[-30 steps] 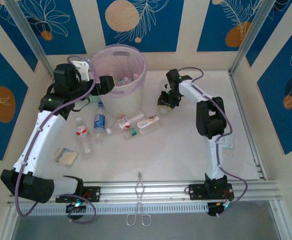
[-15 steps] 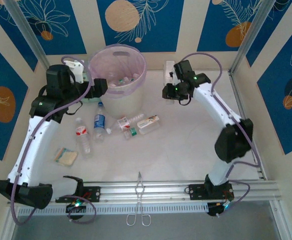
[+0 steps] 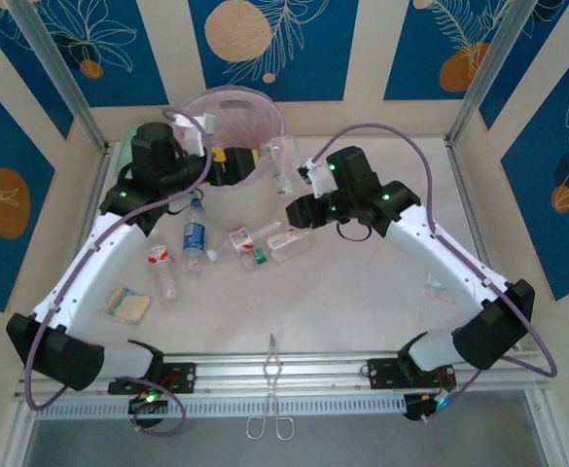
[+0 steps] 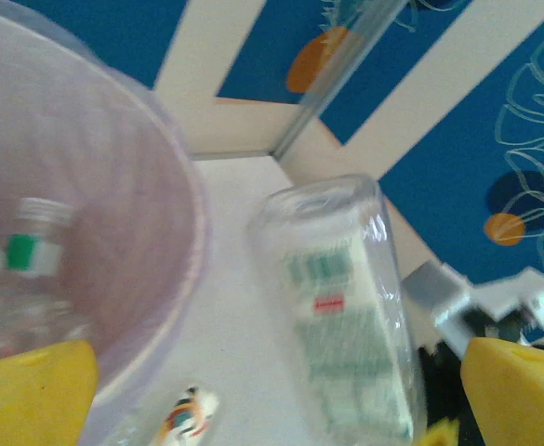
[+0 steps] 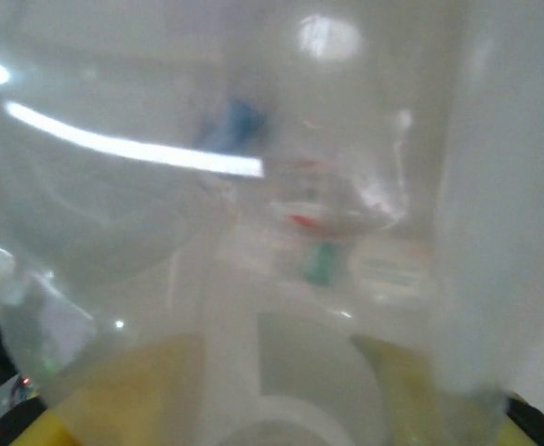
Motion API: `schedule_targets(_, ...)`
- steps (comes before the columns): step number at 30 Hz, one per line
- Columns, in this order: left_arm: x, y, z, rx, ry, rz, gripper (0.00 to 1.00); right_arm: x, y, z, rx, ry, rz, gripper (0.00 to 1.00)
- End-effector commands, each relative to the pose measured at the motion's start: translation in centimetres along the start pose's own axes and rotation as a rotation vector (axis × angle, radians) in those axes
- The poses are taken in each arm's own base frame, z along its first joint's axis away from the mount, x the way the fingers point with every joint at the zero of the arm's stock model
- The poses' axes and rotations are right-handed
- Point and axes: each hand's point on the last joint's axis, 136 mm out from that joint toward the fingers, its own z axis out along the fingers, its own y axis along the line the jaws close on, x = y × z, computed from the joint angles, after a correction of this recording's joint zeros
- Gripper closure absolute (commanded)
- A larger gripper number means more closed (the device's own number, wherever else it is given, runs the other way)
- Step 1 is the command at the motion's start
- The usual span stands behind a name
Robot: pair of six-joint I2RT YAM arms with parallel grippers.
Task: Put the plastic bottles in the bin
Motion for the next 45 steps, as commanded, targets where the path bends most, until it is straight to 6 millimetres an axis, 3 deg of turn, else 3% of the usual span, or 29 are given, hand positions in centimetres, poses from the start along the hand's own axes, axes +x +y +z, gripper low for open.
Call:
schedule_targets(1, -0.5, -2.7, 0.9, 0.113, -0.031, -0.011, 0.0, -0.9, 4.0, -0.2, -0.154, -0.065, -0.074, 1.0)
schedule_targets(5, -0.1, -2.0, 1.3, 0.071, -0.028, -0.017, 0.0, -1.1, 6.2, 0.8, -0.239, -0.086, -0.082, 1.0)
schedule_targets(7, 0.2, -1.6, 1.3, 0.046, -0.019, -0.014, 0.05, -1.2, 6.9, 1.0, -0.261, -0.091, -0.094, 1.0)
schedule_targets(10, 0.6, -1.0, 1.3, 0.009, -0.007, -0.005, 0.24, -1.3, 7.6, 1.4, -0.289, -0.082, -0.095, 1.0)
schedule_targets(16, 0.2, -1.1, 1.3, 0.013, -0.018, -0.005, 0.51, -1.2, 7.7, 2.3, -0.29, -0.079, -0.092, 1.0)
schedule_targets(20, -0.2, -1.1, 1.3, -0.002, -0.016, 0.015, 0.56, -1.6, 7.0, 2.2, -0.269, -0.105, -0.083, 1.0)
schedule_targets(21, -0.4, -1.1, 1.2, -0.003, -0.019, 0.021, 0.56, -1.8, 6.8, 2.0, -0.273, -0.109, -0.071, 0.95)
schedule_targets(23, -1.0, -1.3, 1.2, -0.006, -0.027, 0.036, 0.57, -2.1, 6.6, 1.5, -0.295, -0.115, -0.05, 0.37)
schedule_targets(24, -1.6, -1.3, 1.0, -0.009, -0.038, 0.046, 0.57, -2.3, 6.1, 1.1, -0.292, -0.12, -0.037, 0.13)
schedule_targets(25, -2.3, -1.3, 0.8, -0.015, -0.052, 0.059, 0.57, -2.4, 5.6, 0.8, -0.279, -0.124, -0.027, 0.01)
schedule_targets(31, -8.4, -0.4, -0.9, -0.074, -0.164, 0.116, 0.59, -3.1, 1.0, -2.6, -0.132, -0.21, 0.052, 0.01)
schedule_targets(38, -16.7, 1.7, -2.2, -0.13, -0.375, 0.175, 0.62, -1.4, -5.5, -5.9, 0.067, -0.298, 0.247, 0.01)
schedule_targets(41, -18.7, 3.4, -1.7, -0.2, -0.472, 0.228, 0.67, -0.3, -6.7, -6.4, 0.094, -0.311, 0.302, 0.01)
schedule_targets(45, -20.0, 7.0, 0.4, -0.304, -0.511, 0.27, 0.83, 0.9, -7.2, -6.5, 0.112, -0.298, 0.324, 0.01)
